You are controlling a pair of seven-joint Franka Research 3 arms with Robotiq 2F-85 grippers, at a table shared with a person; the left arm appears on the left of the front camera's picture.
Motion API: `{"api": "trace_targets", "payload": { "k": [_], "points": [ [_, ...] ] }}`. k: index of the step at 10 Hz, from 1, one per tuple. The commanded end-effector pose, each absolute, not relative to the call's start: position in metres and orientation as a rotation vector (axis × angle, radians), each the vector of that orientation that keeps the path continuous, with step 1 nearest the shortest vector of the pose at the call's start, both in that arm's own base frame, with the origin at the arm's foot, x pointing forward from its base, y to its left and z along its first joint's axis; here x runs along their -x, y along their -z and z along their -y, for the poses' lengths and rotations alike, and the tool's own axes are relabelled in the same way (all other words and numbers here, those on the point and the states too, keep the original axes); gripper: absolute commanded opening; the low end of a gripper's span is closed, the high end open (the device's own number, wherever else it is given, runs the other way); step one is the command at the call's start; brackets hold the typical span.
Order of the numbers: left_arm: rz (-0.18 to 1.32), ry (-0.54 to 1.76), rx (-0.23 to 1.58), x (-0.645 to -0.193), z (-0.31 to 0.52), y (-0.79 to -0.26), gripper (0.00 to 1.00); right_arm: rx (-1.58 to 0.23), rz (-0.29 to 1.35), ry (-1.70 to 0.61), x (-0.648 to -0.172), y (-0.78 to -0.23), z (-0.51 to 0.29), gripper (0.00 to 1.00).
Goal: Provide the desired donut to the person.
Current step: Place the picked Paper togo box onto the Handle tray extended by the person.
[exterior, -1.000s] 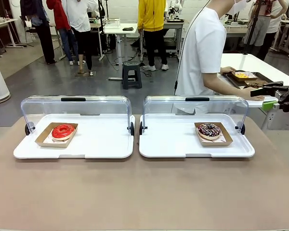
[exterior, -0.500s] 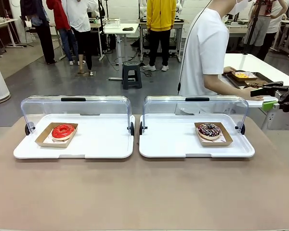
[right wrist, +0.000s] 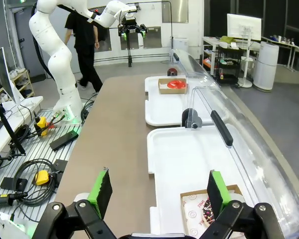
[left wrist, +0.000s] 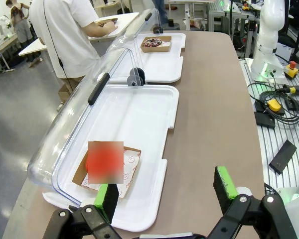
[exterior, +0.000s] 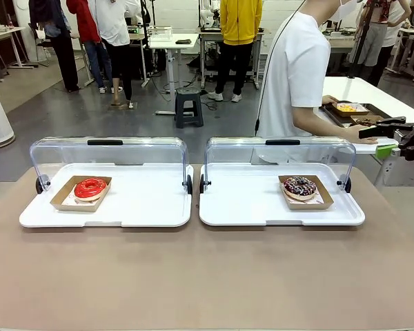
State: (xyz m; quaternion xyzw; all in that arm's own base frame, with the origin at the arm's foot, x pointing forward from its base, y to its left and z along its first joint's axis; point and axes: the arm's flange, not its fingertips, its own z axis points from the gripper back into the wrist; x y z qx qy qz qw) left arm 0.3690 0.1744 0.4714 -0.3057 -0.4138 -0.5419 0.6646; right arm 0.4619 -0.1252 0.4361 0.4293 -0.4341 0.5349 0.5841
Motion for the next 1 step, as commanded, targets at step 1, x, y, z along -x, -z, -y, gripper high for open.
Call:
{"api": "trace_targets", "payload": {
  "k": [1],
  "points": [
    [0.940,1.220,0.686,-0.3682,-0.1750,-0.4725,1.00,-0.992,1.011,-1.248,-0.4625,-0.4377,0.1244,1.00]
  ]
}}
